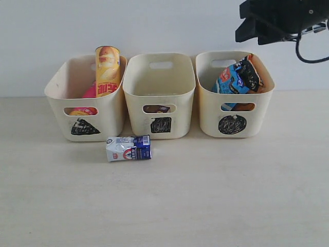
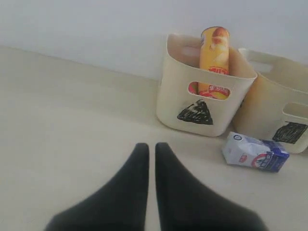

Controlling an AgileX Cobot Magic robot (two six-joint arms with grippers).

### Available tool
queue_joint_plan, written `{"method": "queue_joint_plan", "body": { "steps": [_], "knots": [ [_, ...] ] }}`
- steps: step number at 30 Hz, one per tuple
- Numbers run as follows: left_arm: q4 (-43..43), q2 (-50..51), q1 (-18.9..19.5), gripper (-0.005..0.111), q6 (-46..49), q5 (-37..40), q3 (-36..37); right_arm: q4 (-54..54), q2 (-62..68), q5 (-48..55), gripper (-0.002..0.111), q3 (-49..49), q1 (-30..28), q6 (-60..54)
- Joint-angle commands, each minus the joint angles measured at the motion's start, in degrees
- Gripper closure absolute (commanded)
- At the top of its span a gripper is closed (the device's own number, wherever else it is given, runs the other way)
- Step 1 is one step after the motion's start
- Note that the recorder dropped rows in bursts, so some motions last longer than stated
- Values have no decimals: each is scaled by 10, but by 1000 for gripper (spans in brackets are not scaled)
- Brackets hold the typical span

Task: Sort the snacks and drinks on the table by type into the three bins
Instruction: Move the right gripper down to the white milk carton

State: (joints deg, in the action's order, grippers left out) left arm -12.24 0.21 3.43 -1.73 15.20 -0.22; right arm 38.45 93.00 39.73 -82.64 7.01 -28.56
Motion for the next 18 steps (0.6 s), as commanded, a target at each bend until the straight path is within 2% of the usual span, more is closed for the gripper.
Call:
{"method": "queue_joint_plan", "body": {
  "steps": [1, 4, 7, 12, 13, 14, 16, 18],
  "knots": [
    [-14, -2, 1, 102, 6, -1, 2, 85, -59, 2, 60, 74, 7, -37],
    [7, -2, 1, 102, 57, 5, 2, 91, -83, 2, 60, 117, 38, -50],
    [6, -2, 1, 102, 57, 9, 2, 91, -84, -7, 60, 148, 89, -50],
    [6, -2, 1, 102, 57, 11, 2, 91, -52, -89, 58, 180, 189, -50],
    [6, -2, 1, 102, 57, 11, 2, 91, -43, -101, 54, 181, 201, -49],
    [6, -2, 1, 102, 57, 11, 2, 95, -15, -134, 41, 181, 224, -32],
    [6, -2, 1, 102, 57, 11, 2, 106, 28, -179, 28, 180, 241, -22],
    [6, -2, 1, 102, 57, 11, 2, 107, 67, -190, 29, 173, 251, -39]
  ]
}}
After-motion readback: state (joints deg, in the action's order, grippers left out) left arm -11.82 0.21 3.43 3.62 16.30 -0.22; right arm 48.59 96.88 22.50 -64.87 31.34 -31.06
